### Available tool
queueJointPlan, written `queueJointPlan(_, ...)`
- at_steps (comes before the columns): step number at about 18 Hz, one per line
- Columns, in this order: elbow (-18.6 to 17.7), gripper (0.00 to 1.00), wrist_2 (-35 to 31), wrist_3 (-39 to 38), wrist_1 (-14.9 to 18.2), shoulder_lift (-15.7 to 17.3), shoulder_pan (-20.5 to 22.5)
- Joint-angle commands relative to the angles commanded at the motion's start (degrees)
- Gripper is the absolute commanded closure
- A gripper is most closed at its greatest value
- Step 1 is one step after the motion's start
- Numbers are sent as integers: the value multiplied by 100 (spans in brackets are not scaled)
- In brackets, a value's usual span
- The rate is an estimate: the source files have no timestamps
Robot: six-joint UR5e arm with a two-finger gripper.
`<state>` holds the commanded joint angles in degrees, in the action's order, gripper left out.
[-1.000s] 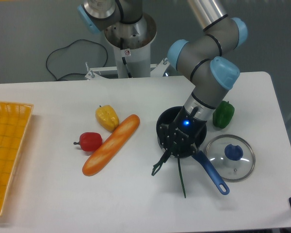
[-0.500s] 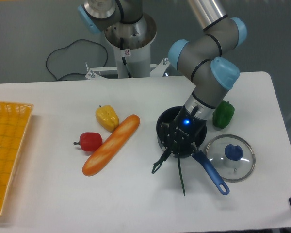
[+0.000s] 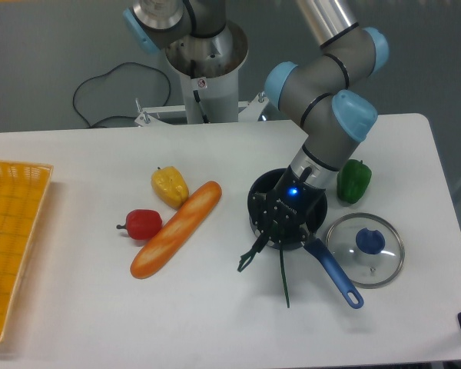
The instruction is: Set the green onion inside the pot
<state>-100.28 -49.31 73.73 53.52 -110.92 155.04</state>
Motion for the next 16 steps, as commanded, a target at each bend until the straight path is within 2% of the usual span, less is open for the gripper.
queueJointPlan(16,-18,100,-9,115,0,-9,26)
